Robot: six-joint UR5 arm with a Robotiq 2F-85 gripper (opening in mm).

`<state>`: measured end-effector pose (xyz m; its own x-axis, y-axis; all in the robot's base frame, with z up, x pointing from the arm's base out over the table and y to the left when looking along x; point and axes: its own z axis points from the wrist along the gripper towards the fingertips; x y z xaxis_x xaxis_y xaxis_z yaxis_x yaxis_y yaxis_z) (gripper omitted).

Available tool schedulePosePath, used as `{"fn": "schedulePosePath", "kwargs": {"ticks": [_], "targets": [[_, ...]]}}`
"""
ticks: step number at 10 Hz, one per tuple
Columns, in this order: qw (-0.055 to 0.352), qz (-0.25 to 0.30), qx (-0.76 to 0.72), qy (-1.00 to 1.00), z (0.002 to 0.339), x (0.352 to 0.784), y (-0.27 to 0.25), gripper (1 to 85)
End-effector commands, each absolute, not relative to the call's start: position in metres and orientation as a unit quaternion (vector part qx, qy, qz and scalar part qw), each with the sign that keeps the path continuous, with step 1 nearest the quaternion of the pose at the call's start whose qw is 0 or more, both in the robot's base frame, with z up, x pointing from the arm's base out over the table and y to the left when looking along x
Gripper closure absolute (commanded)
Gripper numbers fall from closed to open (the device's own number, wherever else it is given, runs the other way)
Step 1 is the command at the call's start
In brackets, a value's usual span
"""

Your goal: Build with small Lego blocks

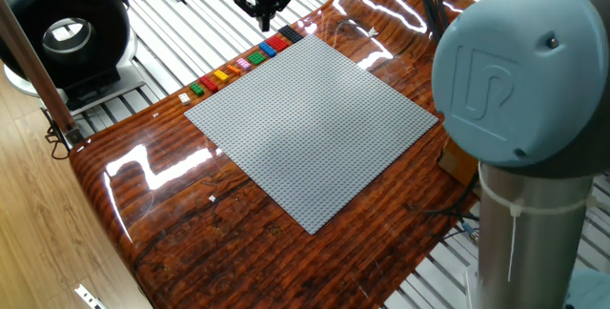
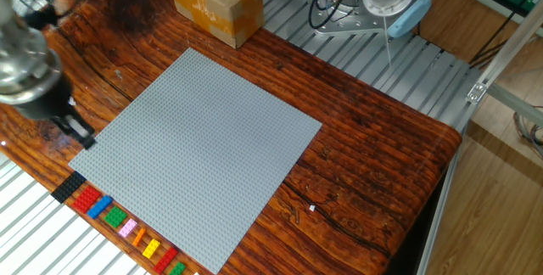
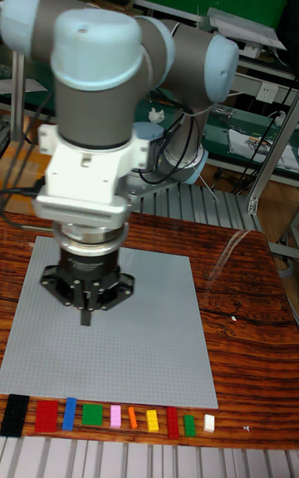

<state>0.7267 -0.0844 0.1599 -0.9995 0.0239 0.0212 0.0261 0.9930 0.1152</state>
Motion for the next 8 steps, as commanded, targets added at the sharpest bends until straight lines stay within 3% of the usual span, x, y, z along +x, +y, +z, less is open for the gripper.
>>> {"fn": "schedulePosePath", "kwargs": {"ticks": [1,8], "targets": [[0.01,-0.049,0.018,-0.999,0.148,0.737,-0.119,84.7],[-0.006,-0.053,0.002,-0.999,0.138,0.747,-0.115,84.7]]}}
